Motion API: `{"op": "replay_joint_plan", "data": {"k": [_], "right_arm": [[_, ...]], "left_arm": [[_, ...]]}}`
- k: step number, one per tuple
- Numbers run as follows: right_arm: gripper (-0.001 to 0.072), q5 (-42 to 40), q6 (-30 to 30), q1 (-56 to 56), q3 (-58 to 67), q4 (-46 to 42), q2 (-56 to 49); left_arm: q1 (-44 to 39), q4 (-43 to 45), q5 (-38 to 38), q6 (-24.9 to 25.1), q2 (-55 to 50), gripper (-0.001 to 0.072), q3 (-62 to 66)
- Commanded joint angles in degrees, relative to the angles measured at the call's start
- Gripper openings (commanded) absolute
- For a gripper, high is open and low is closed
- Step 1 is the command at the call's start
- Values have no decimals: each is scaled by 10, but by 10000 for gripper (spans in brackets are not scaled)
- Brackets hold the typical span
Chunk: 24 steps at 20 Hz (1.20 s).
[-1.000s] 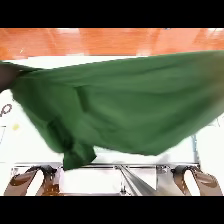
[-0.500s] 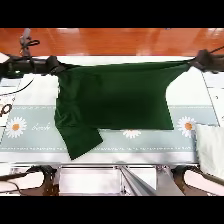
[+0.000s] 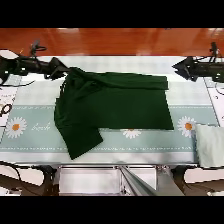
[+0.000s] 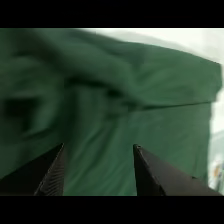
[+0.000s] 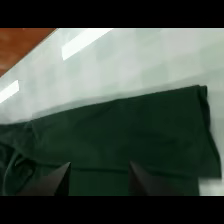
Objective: Fold the shirts.
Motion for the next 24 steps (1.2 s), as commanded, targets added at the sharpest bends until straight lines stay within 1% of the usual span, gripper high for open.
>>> {"op": "replay_joint_plan", "data": {"k": [1,2,3,4,8,10,12,14,17,21,23,24], "right_arm": [[414,194,-8,-64,11,-60,27],[414,225,-5,-78,-2,-112,45],[414,228,-3,-92,-33,-151,73],[414,212,-5,-104,-82,-166,104],[414,124,-12,-125,-289,-165,220],[414,109,-12,-125,-357,-167,265],[414,108,-14,-125,-395,-168,297],[414,107,-13,-125,-410,-167,318],[414,106,-12,-125,-411,-162,322],[414,105,-9,-125,-411,-163,322],[414,105,-9,-125,-411,-163,322],[414,105,-9,-125,-411,-163,322]], "left_arm": [[78,115,-120,-36,22,508,5],[104,132,-125,-36,41,508,-16],[128,135,-125,-36,61,509,-48],[152,134,-125,-35,81,509,-93],[224,134,-121,3,133,509,-289],[253,134,-122,10,141,509,-349],[265,135,-123,10,141,509,-389],[260,130,-105,8,140,509,-414],[232,117,-77,7,137,508,-430],[160,75,-48,7,136,507,-434],[119,72,-14,-14,136,506,-434],[101,72,-6,-17,136,467,-433]]}}
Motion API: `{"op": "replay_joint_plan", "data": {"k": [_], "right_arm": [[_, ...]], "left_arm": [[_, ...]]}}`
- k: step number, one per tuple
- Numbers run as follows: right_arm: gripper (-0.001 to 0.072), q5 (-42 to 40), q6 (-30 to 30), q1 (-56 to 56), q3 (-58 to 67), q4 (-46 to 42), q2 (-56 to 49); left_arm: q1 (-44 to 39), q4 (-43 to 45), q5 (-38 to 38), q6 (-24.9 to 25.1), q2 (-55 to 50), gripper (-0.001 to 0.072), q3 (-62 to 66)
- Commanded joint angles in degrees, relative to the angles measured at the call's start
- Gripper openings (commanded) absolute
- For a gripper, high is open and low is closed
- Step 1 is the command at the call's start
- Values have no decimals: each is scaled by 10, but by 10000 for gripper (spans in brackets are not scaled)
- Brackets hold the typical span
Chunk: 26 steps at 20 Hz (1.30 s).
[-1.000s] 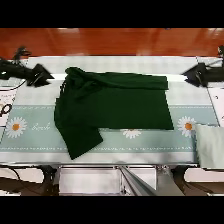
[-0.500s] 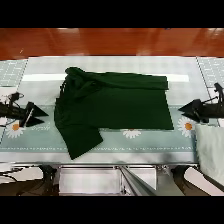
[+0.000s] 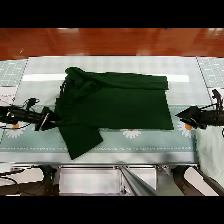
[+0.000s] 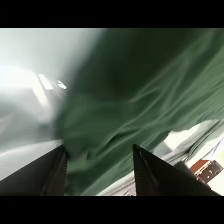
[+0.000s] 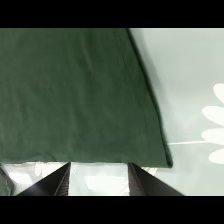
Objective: Fold the shirts.
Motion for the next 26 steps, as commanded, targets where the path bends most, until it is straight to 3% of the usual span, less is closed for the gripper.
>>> {"op": "replay_joint_plan", "data": {"k": [1,2,7,11,20,25,26], "right_arm": [[414,-1,2,0,-2,0,2],[414,-5,7,-5,-2,-5,2],[414,-34,84,-65,-19,-87,-3],[414,-2,61,-62,-35,-65,-64],[414,-21,12,-56,-34,26,-174],[412,-94,12,45,-30,61,-186],[348,-100,11,66,-24,61,-186]], "left_arm": [[-63,-9,43,-10,0,174,-3],[-72,-8,41,5,0,22,-2],[-73,-8,37,11,13,20,-1],[-74,-8,38,11,13,21,-1],[-74,-8,39,11,13,21,-1],[-74,-9,42,11,13,21,-1],[-74,-9,43,11,14,20,-1]]}}
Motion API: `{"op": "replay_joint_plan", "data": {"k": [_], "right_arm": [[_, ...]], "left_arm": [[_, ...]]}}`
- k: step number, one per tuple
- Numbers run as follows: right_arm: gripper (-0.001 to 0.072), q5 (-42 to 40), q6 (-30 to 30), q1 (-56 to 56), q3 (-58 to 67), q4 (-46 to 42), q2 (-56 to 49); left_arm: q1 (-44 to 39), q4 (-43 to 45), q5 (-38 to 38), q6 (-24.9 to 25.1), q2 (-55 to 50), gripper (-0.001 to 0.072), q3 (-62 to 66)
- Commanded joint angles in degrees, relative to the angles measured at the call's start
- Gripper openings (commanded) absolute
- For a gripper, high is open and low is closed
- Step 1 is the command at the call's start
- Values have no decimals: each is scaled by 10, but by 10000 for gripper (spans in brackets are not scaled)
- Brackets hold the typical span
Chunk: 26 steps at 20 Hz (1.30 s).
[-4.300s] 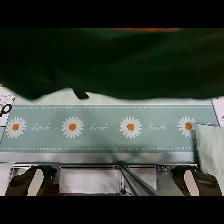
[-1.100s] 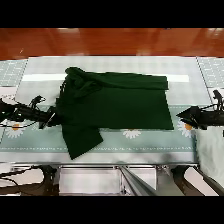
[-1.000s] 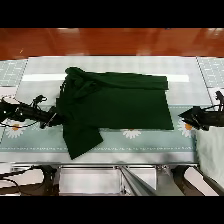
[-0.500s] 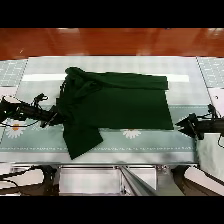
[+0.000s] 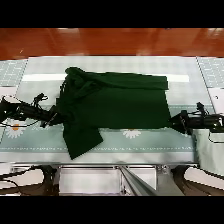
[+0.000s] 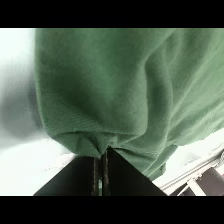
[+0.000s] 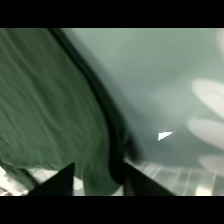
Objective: Fold the shirts.
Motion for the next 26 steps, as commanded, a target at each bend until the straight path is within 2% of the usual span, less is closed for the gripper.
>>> {"op": "replay_joint_plan", "data": {"k": [1,2,5,7,10,12,17,22,26], "right_arm": [[165,-44,-16,68,14,16,-6],[23,-37,-35,80,26,17,-5],[23,24,-41,89,94,20,2],[23,50,-22,89,165,20,38],[23,51,18,89,317,20,114],[23,47,29,89,435,14,161],[23,-7,66,89,662,-19,257],[23,-14,84,89,745,-73,350],[23,70,112,89,745,-151,426]], "left_arm": [[0,-3,0,0,4,21,1],[0,-7,0,0,9,21,3],[0,-32,-2,0,52,20,32],[0,-70,-1,0,101,21,78],[0,-148,8,6,181,20,184],[1,-171,20,8,231,20,275],[1,-169,99,7,331,20,468],[1,-156,110,6,427,20,533],[1,-12,108,-32,541,20,533]]}}
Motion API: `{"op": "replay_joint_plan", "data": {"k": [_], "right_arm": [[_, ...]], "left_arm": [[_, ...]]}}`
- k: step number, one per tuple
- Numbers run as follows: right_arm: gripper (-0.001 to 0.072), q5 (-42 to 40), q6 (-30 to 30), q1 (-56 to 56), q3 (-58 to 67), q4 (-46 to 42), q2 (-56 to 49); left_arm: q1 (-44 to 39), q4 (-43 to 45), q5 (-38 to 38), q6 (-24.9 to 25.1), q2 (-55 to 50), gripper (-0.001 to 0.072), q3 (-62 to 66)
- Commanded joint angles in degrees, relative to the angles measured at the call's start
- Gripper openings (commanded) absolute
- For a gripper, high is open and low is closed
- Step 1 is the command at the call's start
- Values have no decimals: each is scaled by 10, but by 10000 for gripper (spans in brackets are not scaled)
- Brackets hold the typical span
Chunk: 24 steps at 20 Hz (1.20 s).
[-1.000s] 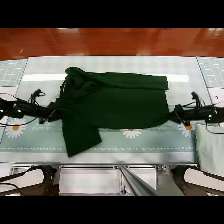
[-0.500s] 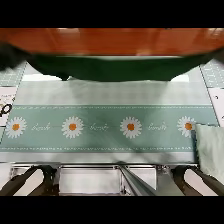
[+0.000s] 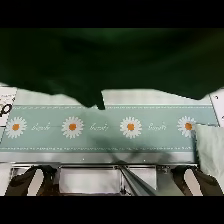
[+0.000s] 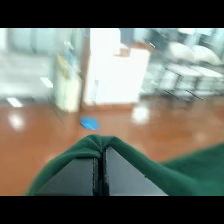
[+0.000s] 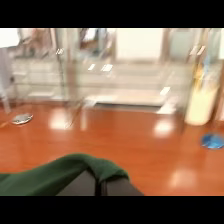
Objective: Fold the shirts.
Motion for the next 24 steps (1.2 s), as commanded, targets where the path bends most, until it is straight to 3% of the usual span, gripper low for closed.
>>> {"op": "replay_joint_plan", "data": {"k": [1,5,7,10,11,15,20,22,24], "right_arm": [[23,72,47,1,11,-100,66],[23,93,79,1,-19,-182,112],[23,106,82,1,-52,-182,114],[23,92,68,0,-157,-141,111],[23,89,55,1,-198,-110,105],[23,38,-17,1,-356,4,39],[23,-41,-120,1,-421,66,-157],[23,-104,-137,1,-417,88,-248],[23,-133,-141,1,-384,107,-342]], "left_arm": [[0,148,5,-48,99,20,11],[0,281,-42,-127,144,20,10],[0,296,-90,-148,135,20,-7],[0,263,-94,-152,113,21,-93],[0,231,-94,-146,100,20,-130],[-12,61,-64,-32,7,20,-300],[-78,43,80,22,-209,20,-347],[-101,32,167,22,-305,20,-335],[-112,32,189,21,-403,20,-289]]}}
